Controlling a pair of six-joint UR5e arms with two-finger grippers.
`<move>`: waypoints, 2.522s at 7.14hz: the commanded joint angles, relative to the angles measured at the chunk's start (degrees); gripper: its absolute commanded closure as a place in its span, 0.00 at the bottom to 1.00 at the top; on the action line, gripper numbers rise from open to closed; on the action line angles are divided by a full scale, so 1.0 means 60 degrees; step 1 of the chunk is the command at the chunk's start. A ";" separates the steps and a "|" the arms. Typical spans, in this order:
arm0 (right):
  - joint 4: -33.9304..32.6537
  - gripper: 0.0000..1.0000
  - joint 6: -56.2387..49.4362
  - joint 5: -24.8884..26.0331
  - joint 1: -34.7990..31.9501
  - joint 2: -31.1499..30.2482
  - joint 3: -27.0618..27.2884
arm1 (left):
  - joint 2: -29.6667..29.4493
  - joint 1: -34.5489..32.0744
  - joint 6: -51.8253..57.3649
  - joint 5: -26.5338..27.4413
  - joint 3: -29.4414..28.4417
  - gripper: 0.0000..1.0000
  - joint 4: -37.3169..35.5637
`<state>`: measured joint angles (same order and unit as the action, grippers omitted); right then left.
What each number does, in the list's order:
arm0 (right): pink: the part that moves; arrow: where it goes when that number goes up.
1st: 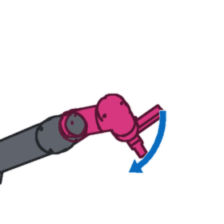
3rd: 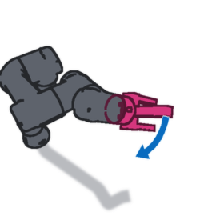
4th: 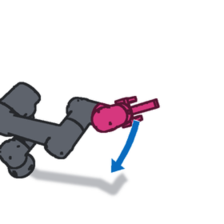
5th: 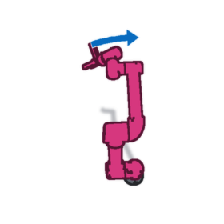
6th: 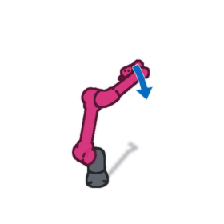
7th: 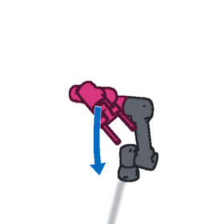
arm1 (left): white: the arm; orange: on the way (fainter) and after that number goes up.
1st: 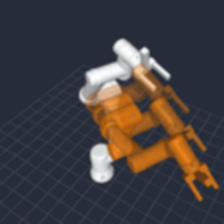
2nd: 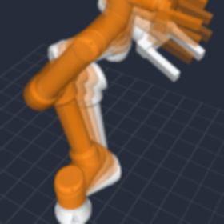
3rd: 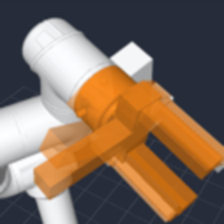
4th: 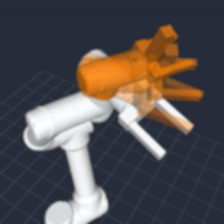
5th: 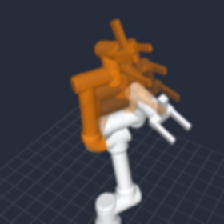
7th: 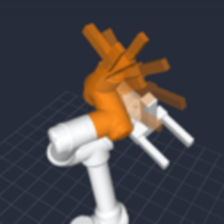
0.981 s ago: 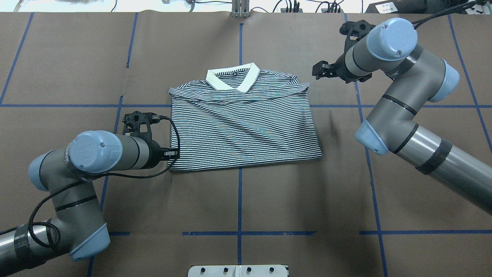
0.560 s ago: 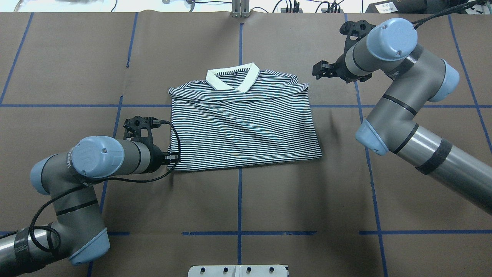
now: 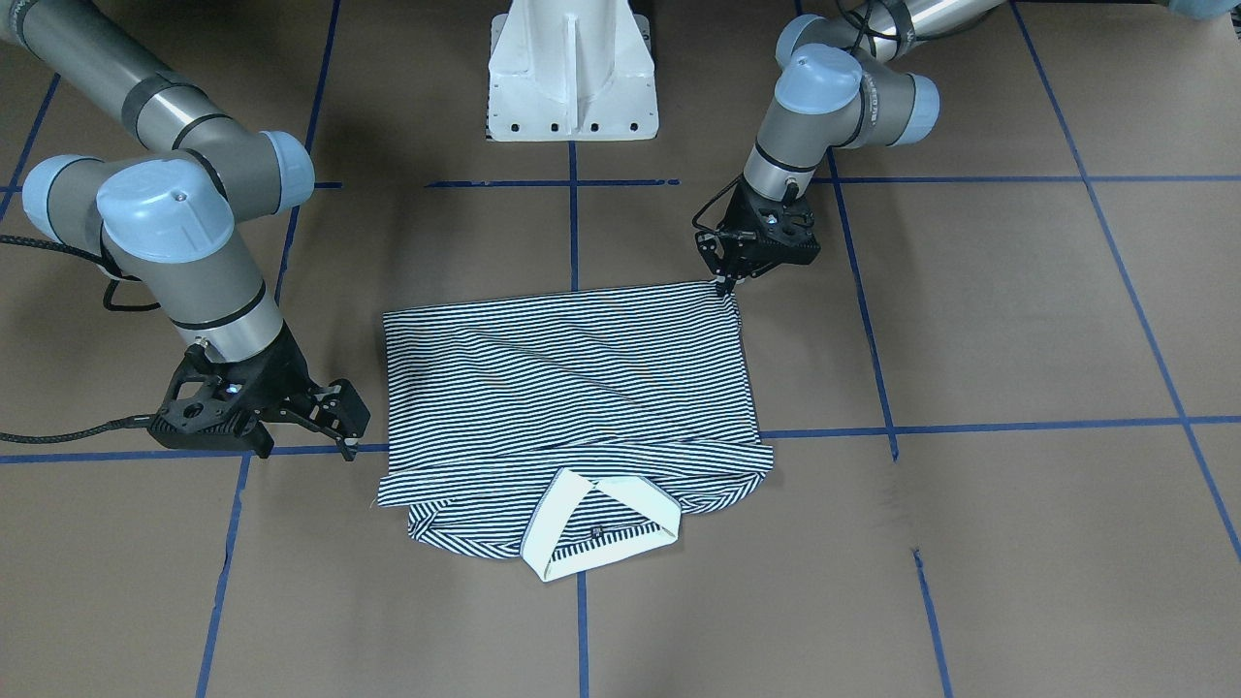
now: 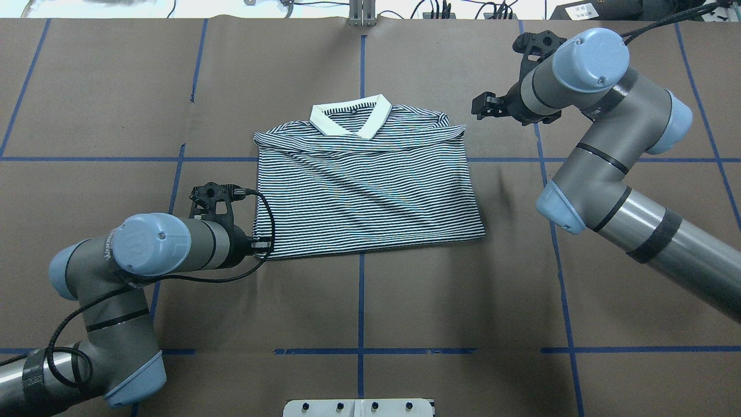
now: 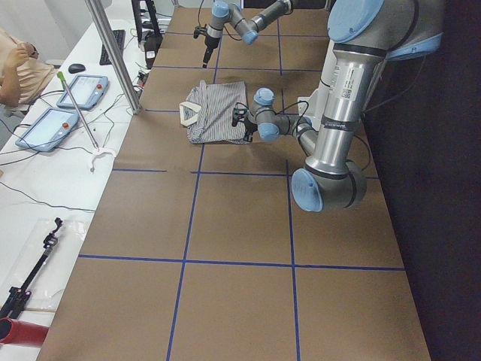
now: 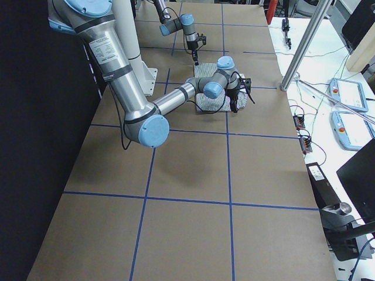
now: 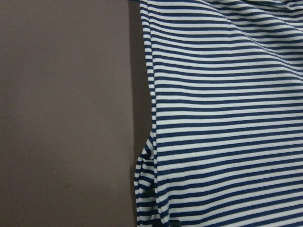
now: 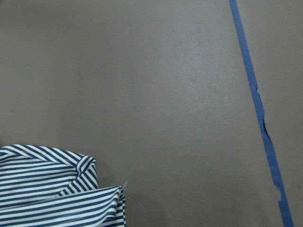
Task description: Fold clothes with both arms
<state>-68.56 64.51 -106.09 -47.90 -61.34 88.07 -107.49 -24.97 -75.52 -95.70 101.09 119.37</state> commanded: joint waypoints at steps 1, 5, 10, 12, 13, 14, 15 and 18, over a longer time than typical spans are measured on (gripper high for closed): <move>0.0000 0.00 0.0001 0.0001 0.0014 -0.0001 -0.0015 | 0.0132 -0.0187 0.0498 0.0028 0.0028 1.00 -0.0016; 0.0000 0.00 0.0044 0.0015 0.0014 0.0014 -0.0059 | -0.1147 -0.3155 0.3851 -0.0001 -0.2335 1.00 0.0086; 0.0000 0.00 0.0161 0.0059 -0.0015 0.0028 -0.0073 | -0.3912 -0.4612 0.5507 0.0819 -0.7502 0.45 0.1990; 0.0015 0.00 0.1426 0.0291 0.0189 0.0334 -0.0146 | -0.3778 -0.4990 0.6878 0.0601 -0.7414 0.00 0.2355; 0.0000 0.04 0.2582 0.0975 0.0480 0.1307 -0.0814 | -0.3735 -0.5356 0.7281 -0.0430 -0.7414 0.00 0.2415; -0.0014 0.14 0.4000 0.1417 0.0744 0.2463 -0.1836 | -0.3604 -0.5374 0.7314 -0.0586 -0.7341 0.00 0.2430; 0.0000 0.24 0.4913 0.1973 0.1095 0.3258 -0.2629 | -0.3574 -0.5374 0.7285 -0.0602 -0.7312 0.00 0.2531; 0.1140 0.29 0.6078 0.3148 0.1698 0.4625 -0.5034 | -0.3559 -0.5374 0.7197 -0.0617 -0.7282 0.00 0.2547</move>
<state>-63.89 98.91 -89.44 -38.97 -36.36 62.92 -128.93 -57.20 -32.15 -99.36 57.33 134.61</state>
